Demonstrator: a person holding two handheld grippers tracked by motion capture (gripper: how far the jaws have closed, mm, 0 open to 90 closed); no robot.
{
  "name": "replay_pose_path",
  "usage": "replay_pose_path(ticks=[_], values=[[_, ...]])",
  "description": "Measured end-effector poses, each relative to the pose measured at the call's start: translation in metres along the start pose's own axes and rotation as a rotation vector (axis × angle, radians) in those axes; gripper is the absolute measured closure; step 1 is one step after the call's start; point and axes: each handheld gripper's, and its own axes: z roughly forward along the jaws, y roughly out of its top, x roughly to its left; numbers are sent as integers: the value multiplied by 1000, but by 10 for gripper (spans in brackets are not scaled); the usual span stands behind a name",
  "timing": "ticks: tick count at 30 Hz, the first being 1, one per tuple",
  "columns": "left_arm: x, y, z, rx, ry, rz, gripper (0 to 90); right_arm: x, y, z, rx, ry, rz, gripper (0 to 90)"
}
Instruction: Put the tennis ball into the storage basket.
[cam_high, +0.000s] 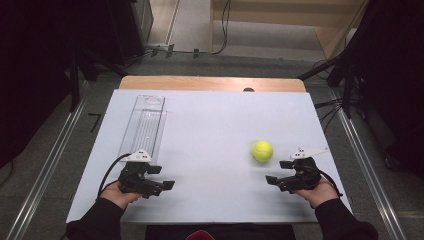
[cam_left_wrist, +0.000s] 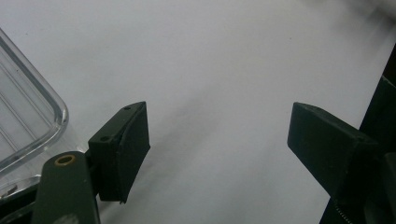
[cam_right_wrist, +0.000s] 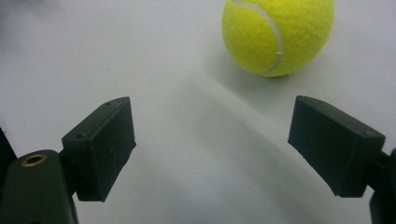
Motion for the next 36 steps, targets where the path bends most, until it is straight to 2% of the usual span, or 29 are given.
replay_pose_path(ticks=[8,11,21,36], values=[[0,0,-1,-3,-1,3,212,-1,1,3,5,14,6,128],[-1,2,-3,-30,-9,-3,213,-1,1,5,6,27,2,128],[-1,1,-2,-16,-7,6,212,-1,1,6,8,35,-3,128],[1,-1,-3,-21,-10,18,213,2,2,5,10,31,-3,128]])
